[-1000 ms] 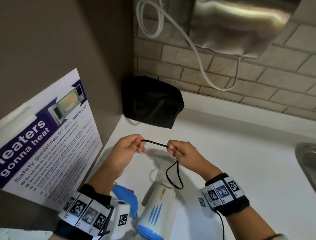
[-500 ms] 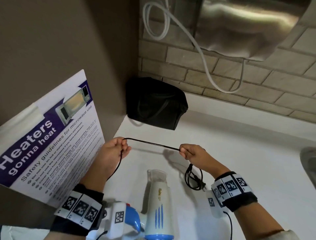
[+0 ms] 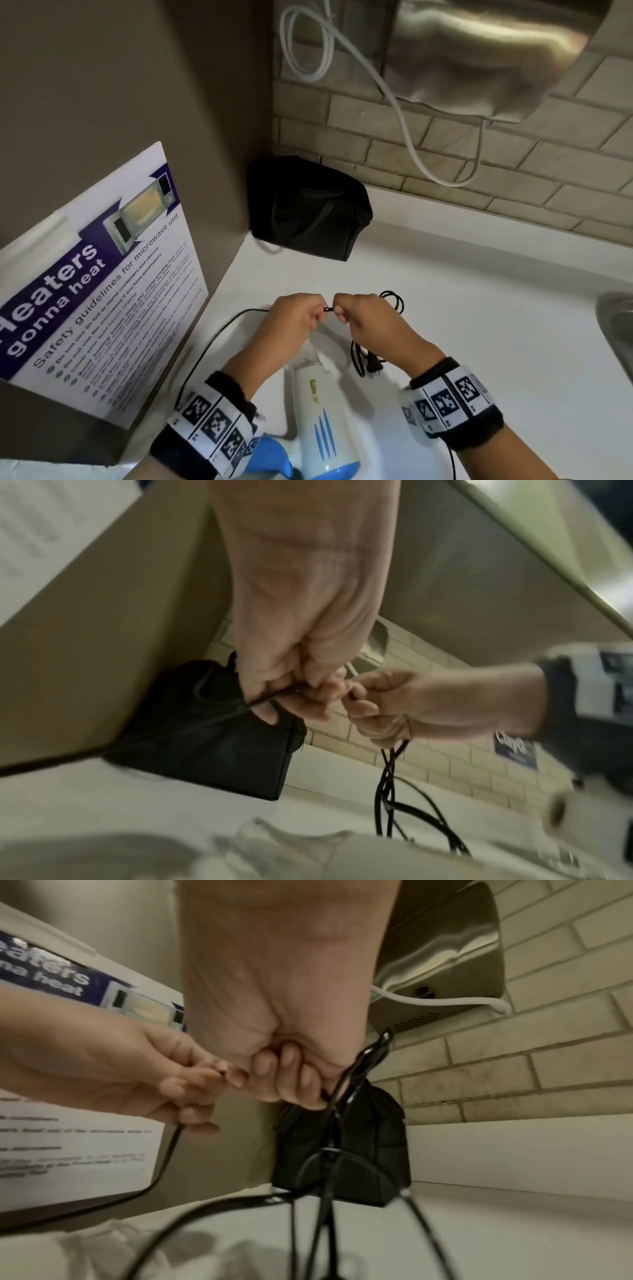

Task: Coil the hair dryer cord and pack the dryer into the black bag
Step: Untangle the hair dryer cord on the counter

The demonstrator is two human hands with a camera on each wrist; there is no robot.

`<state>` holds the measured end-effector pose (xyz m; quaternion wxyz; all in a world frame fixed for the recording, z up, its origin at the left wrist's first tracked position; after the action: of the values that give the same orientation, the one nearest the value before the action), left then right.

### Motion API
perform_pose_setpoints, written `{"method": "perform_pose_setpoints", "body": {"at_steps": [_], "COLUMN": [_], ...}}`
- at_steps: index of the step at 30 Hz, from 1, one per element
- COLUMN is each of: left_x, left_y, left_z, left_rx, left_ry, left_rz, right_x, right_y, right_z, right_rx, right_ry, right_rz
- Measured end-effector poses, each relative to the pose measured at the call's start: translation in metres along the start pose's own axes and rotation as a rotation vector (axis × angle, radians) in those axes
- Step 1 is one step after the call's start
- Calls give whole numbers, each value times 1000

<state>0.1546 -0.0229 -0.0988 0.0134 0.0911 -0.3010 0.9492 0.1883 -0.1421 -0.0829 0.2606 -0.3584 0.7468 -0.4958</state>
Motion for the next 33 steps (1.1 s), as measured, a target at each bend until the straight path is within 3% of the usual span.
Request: {"method": "perform_pose_setpoints", "body": {"at_steps": [6,25,27,29,31,33], "left_x": [4,-9,-8,-8,-10,-11], "left_y": [-22,-50,-49,-51,-50,-36], "left_z": [-7,-104,-107,-99,-77,-49], "left_rx": [353,695,617,394,-45,-414], "left_ry": [-40,-331,-342,-285,-214,-169], "left_rz": [70,169,217,301,347,305], "right_x": [6,16,18,22,23,23], "right_y": [-3,45,43,39,28,14], "right_z": [26,85,87,88,84,73], "right_rx": [-94,-177,-131,-75,-35,-25], "right_ry": [67,250,265,315,352,360], "right_rz": [78,-13,-38,-92,-133,-145]}}
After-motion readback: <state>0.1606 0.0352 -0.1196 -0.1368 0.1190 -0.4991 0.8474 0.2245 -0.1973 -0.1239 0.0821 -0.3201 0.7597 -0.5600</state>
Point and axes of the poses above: each hand's wrist, its own x-axis away from the middle knuckle, its own y-axis out of the palm, z = x × y, the point moved 6 cm from there along -x, towards the middle knuckle, and after that the axes turned 10 degrees about -y, right-handed, at the moved point
